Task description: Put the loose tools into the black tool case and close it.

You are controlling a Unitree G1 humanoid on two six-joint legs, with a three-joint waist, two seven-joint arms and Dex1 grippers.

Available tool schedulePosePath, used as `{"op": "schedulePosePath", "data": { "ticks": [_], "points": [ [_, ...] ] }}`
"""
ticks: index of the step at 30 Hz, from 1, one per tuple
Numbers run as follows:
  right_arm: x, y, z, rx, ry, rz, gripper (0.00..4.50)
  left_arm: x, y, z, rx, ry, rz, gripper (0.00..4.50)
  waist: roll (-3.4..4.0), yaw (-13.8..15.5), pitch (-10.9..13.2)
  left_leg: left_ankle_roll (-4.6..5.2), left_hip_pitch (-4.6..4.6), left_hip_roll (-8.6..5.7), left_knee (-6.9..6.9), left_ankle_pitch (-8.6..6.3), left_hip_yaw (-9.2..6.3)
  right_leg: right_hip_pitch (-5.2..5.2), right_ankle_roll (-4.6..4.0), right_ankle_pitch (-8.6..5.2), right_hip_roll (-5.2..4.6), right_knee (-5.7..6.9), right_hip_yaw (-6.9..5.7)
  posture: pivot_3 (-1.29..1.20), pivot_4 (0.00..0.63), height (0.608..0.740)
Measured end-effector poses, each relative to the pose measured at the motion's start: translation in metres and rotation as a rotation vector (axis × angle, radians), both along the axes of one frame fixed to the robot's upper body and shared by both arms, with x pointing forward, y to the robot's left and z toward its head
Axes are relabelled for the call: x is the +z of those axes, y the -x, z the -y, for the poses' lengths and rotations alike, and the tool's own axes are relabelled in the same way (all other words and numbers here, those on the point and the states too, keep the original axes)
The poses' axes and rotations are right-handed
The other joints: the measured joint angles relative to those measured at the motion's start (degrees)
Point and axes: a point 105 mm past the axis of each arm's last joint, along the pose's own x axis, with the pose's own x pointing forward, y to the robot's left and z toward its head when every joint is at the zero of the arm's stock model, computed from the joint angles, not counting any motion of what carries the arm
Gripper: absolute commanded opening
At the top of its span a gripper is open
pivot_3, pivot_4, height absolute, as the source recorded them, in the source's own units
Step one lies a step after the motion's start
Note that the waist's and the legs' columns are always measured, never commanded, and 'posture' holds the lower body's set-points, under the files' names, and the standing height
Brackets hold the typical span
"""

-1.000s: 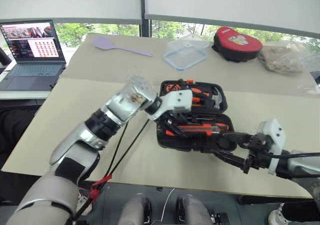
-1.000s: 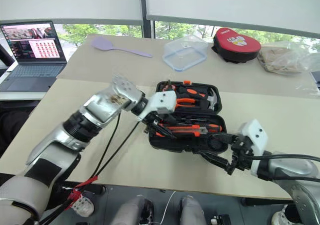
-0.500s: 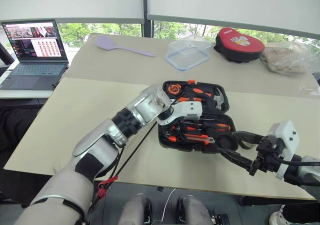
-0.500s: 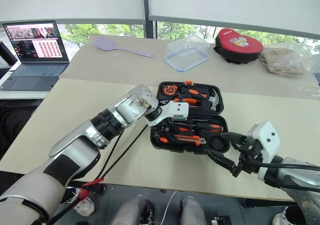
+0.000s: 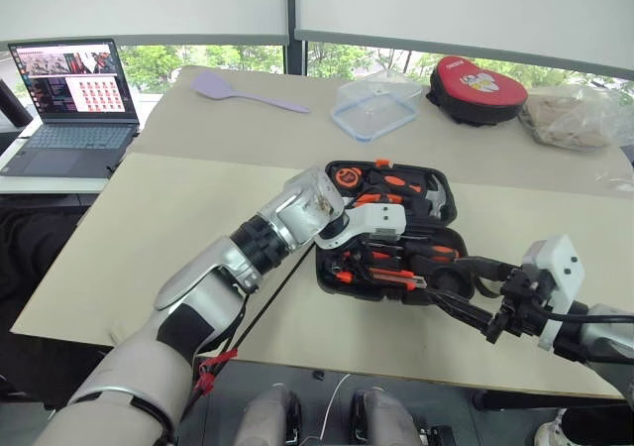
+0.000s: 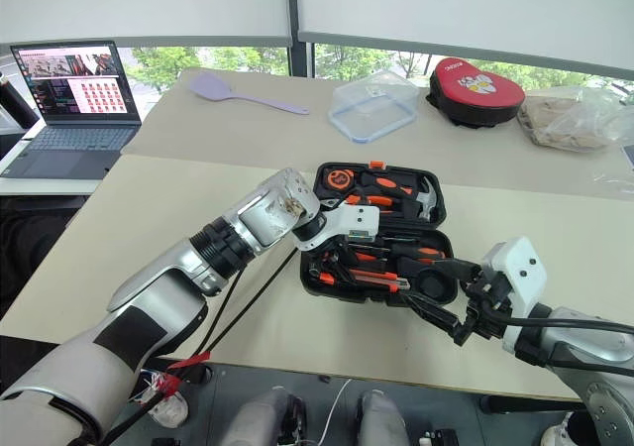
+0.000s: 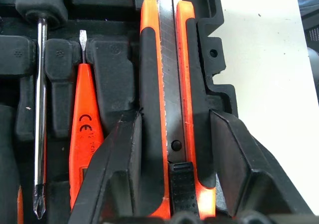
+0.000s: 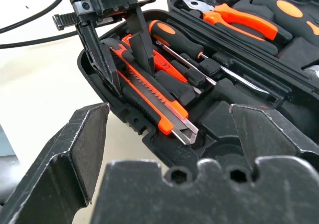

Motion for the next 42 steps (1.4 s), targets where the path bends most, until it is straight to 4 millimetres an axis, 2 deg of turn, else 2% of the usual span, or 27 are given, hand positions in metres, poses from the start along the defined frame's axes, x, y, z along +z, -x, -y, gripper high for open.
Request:
{"op": "schedulePosePath", "data": {
  "ticks": [3, 8, 11, 16, 20, 23, 26, 33, 42],
  "points": [
    [-0.001, -0.001, 0.001, -0.002, -0.003, -0.005, 4.50, 0.005, 0.002, -0.005, -0.008, 0.013, -0.019, 4.11, 0.00, -0.1, 0.0, 0.01, -0.05, 0.00, 0.06, 0.00, 0.00, -0.03, 0.02, 0.02, 0.00, 0.01, 0.00, 0.00, 0.150, 0.731],
    [-0.003, -0.002, -0.002, 0.011, -0.009, -0.012, 4.50, 0.025, -0.007, -0.020, 0.027, 0.091, 0.001, 4.11, 0.01, -0.3, 0.0, -0.04, -0.09, 0.03, 0.06, 0.02, 0.00, -0.10, 0.03, 0.03, 0.02, 0.01, 0.03, 0.00, 0.150, 0.731],
    [-0.005, -0.005, -0.002, 0.012, -0.012, -0.017, 4.50, 0.035, -0.009, -0.026, 0.034, 0.171, 0.028, 3.37, 0.01, -0.3, 0.0, -0.08, -0.09, 0.02, 0.06, 0.04, 0.00, -0.10, 0.03, 0.02, 0.03, 0.00, 0.02, 0.00, 0.150, 0.731],
    [-0.003, -0.006, -0.002, 0.018, -0.013, -0.012, 4.50, 0.021, -0.006, -0.031, 0.044, 0.197, 0.003, 1.46, 0.01, -0.1, 0.0, -0.07, -0.11, -0.05, 0.10, 0.04, 0.01, -0.07, 0.08, 0.04, 0.02, -0.01, -0.01, 0.00, 0.150, 0.731],
    [-0.004, -0.007, -0.001, 0.017, -0.014, -0.019, 4.50, 0.021, -0.005, -0.027, 0.031, 0.208, 0.014, 0.05, 0.01, -0.1, 0.0, -0.06, -0.11, -0.05, 0.12, 0.04, 0.01, -0.06, 0.10, 0.04, 0.03, -0.01, -0.01, 0.00, 0.150, 0.731],
    [-0.004, -0.007, -0.001, 0.019, -0.012, -0.019, 4.50, 0.019, -0.004, -0.024, 0.014, 0.202, 0.022, 0.05, 0.01, -0.2, 0.0, -0.07, -0.10, -0.04, 0.12, 0.04, 0.01, -0.06, 0.10, 0.04, 0.04, -0.01, 0.00, 0.00, 0.150, 0.731],
    [-0.005, -0.006, -0.001, 0.022, -0.012, -0.023, 4.50, 0.005, -0.003, -0.027, -0.018, 0.147, 0.053, 0.05, 0.01, -0.3, 0.0, -0.07, -0.09, -0.04, 0.11, 0.04, 0.02, -0.06, 0.09, 0.04, 0.05, -0.01, 0.01, 0.00, 0.150, 0.731],
    [-0.005, -0.006, 0.000, 0.017, -0.011, -0.026, 4.50, -0.003, -0.004, -0.016, -0.155, 0.116, 0.263, 0.05, 0.02, -0.2, 0.0, -0.03, 0.07, -0.03, 0.11, 0.01, 0.01, 0.08, 0.09, 0.05, 0.01, -0.04, 0.04, 0.00, 0.150, 0.731],
    [-0.008, -0.005, 0.002, 0.005, -0.005, -0.035, 4.50, -0.005, -0.005, -0.016, -0.153, 0.136, 0.266, 0.05, 0.08, -0.3, -0.2, -0.02, 0.10, 0.00, 0.10, 0.01, 0.02, 0.08, 0.09, 0.05, 0.03, -0.03, 0.05, 0.00, 0.150, 0.731]
  ]
}}
